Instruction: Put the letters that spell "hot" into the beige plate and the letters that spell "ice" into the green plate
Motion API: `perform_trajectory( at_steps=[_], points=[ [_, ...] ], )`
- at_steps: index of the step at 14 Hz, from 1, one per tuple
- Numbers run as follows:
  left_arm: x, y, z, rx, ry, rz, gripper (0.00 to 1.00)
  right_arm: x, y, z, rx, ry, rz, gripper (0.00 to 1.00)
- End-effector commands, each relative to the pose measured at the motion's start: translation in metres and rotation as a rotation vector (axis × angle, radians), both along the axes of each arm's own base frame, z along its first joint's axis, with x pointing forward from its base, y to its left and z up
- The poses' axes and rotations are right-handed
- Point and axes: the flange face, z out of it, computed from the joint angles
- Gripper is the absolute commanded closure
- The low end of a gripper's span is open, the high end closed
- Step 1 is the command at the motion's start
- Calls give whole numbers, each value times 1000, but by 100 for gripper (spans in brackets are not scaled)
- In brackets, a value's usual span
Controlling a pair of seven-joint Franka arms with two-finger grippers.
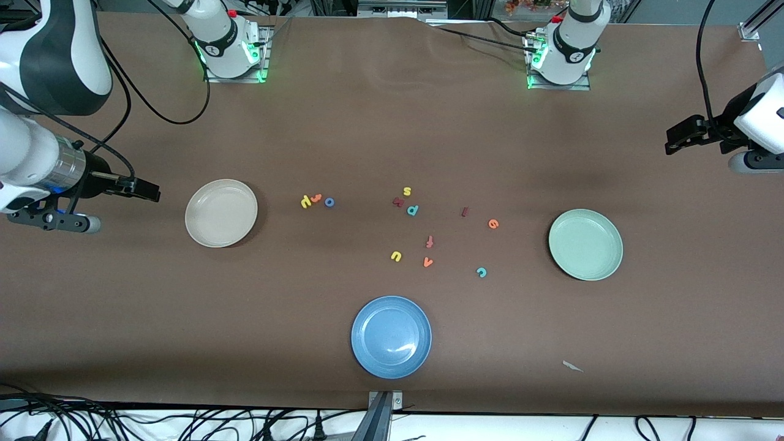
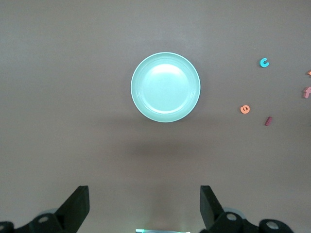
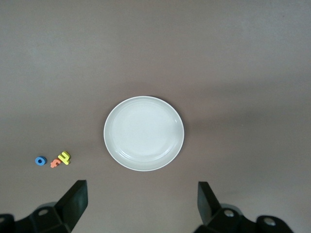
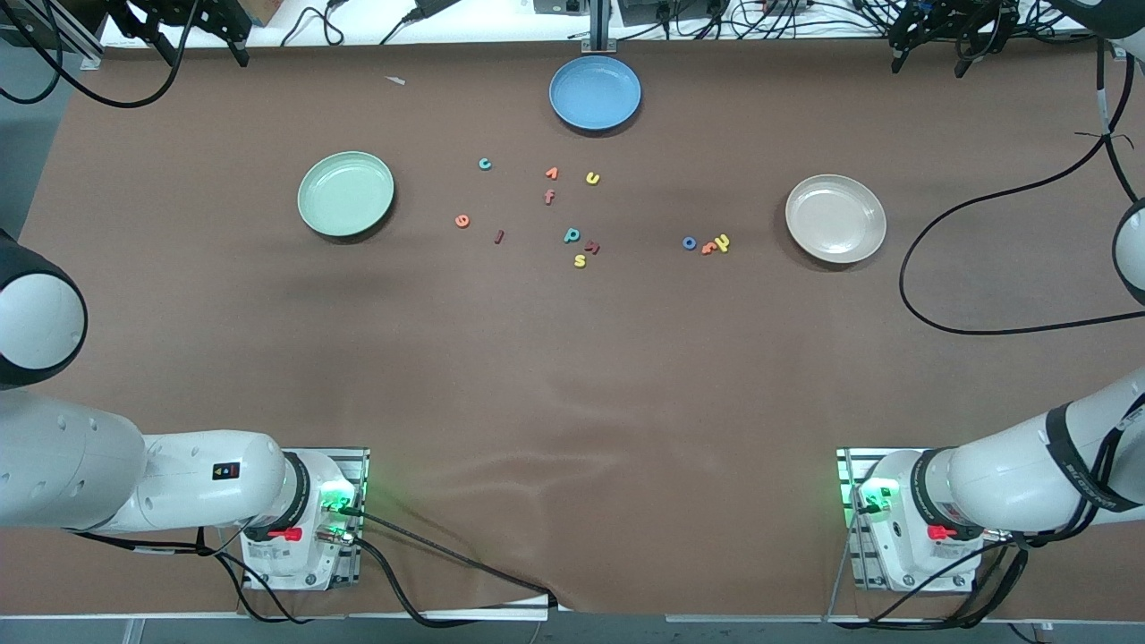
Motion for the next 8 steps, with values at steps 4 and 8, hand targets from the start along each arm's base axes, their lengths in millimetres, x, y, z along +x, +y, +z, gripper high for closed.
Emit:
perform_trajectory(
  at_steps=[4,8],
  points=[
    [-3,-1,3,-16,-4,-17,0,-7,2,1,11,12,-16,1],
    [-3,-2,2,-16,-3,-18,0,-8,26,-5,-10,20,-125,1]
  ],
)
